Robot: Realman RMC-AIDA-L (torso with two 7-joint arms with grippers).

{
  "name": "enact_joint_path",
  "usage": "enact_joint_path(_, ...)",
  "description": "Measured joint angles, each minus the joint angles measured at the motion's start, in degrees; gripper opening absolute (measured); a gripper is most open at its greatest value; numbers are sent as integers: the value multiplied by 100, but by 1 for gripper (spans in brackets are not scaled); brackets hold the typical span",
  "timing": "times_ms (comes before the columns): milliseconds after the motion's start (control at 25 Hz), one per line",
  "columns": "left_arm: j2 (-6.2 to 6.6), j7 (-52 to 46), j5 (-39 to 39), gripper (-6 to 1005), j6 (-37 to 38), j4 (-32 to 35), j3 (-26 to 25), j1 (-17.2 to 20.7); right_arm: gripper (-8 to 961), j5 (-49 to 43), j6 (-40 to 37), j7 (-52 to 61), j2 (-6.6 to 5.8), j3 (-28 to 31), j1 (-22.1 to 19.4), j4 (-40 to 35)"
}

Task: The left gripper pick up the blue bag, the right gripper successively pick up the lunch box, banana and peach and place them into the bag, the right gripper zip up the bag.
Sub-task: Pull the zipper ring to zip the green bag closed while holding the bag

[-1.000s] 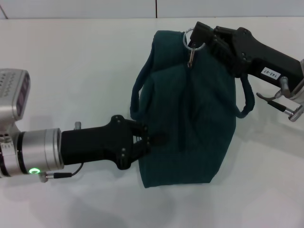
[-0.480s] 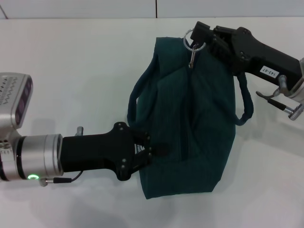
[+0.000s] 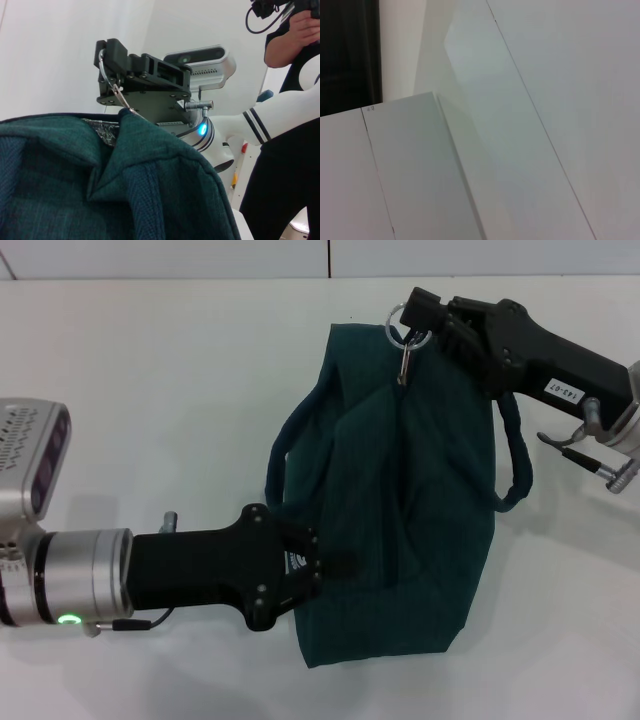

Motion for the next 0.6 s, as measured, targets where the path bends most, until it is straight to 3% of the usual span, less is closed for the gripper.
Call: enact_joint_path(600,-1,57,-39,68,0,0,-48,42,11,57,-43,1396,-1,44,-124,1)
